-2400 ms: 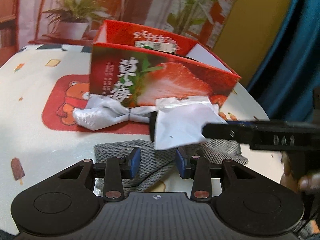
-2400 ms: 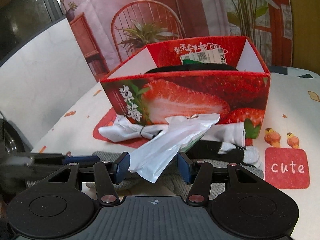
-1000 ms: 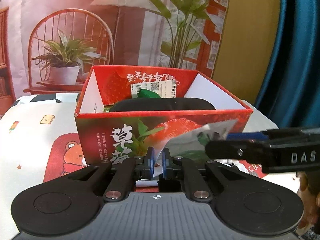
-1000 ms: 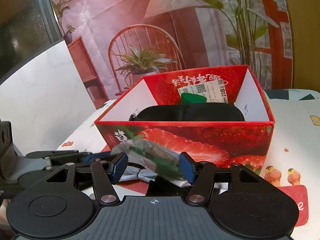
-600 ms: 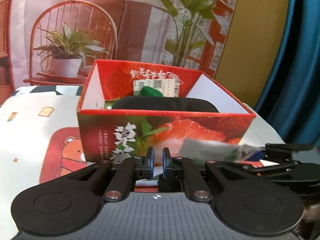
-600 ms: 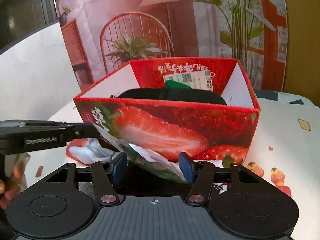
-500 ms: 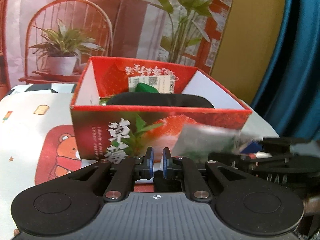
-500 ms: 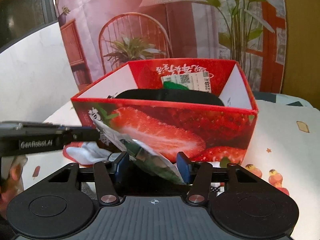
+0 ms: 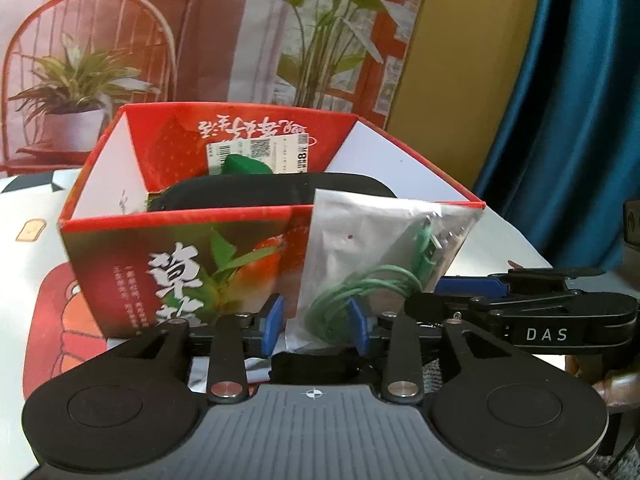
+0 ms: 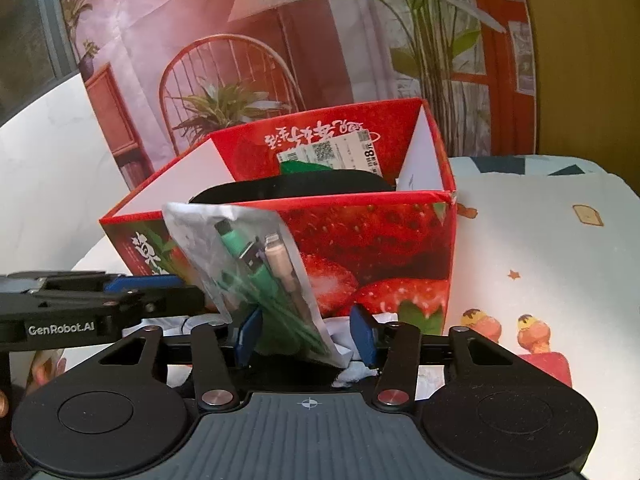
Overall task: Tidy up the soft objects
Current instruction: 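Raise the bag over the box rim with the right gripper while the left gripper grips it too, then lower the clear bag into the red box and open both grippers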
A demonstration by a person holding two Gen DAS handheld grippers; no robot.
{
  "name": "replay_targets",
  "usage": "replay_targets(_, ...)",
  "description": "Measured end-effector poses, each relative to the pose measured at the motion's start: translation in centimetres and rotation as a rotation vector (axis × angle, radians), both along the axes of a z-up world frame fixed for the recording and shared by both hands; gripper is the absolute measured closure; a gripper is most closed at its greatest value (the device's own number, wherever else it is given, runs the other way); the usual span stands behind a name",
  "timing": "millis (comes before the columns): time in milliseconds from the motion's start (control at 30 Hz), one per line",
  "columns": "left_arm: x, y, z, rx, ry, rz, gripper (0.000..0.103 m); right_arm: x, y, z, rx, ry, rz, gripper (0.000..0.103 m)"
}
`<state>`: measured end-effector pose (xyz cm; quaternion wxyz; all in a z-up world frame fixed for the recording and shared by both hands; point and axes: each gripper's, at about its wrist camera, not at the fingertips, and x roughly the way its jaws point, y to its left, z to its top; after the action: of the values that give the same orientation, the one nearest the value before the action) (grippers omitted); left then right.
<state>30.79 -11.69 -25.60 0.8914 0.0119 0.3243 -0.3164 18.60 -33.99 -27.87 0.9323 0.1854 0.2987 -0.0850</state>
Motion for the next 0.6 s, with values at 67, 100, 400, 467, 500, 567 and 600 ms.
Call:
replay_targets(67, 0.4, -0.2, -0.2, 0.0, -0.002, -0.018, 0.061, 0.1, 0.0, -0.1, -0.01, -0.003, 0.004, 0.064)
replay_targets(100, 0.5, -0.3, -0.2, -0.002, 0.001, -0.025, 0.061, 0.2, 0.0, -0.1, -0.013, -0.004, 0.005, 0.066)
replay_targets(400, 1.8, -0.7, -1.7, -0.028, 0.049, -0.045, 0.06, 0.6, -0.2, -0.3, -0.038, -0.013, 0.031, 0.067)
replay_targets(467, 2.0, -0.9, -2.1, -0.034, 0.06, -0.053, 0.06, 0.7, -0.2, -0.4, -0.041, -0.014, 0.039, 0.067)
replay_targets(500, 2.1, -0.9, -2.3, -0.04, 0.065, -0.056, 0.06, 0.7, -0.3, -0.5, -0.038, -0.015, 0.041, 0.067)
replay_targets(567, 2.1, -1.0, -2.5, -0.051, 0.071, -0.063, 0.059, 0.7, -0.4, -0.6, -0.033, -0.019, 0.043, 0.068)
replay_targets(600, 2.1, -1.1, -2.6, -0.053, 0.072, -0.065, 0.059, 0.7, -0.5, -0.7, -0.03, -0.019, 0.045, 0.069)
